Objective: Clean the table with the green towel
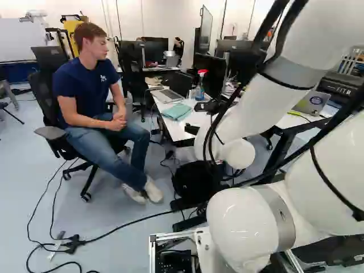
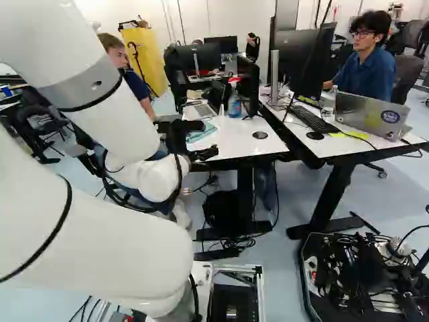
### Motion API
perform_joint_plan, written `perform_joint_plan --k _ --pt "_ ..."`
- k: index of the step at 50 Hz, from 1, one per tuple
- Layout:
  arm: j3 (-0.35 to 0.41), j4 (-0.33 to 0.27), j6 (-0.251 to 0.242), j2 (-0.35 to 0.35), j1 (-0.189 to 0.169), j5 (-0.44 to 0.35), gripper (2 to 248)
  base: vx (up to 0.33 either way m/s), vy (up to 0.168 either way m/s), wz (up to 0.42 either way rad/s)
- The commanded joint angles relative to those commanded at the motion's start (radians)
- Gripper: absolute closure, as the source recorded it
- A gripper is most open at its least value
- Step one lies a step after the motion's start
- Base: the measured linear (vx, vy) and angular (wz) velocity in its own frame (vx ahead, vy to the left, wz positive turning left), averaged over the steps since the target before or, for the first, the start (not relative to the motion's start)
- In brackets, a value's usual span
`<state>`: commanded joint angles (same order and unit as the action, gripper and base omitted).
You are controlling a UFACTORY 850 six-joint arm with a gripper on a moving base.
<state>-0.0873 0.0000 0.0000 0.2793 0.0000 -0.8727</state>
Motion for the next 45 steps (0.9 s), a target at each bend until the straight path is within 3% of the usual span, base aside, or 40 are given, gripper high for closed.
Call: perform_joint_plan --k 45 --pt "-0.217 0.000 0.000 -0.106 0.009 0.000 3 0.000 0.000 0.000"
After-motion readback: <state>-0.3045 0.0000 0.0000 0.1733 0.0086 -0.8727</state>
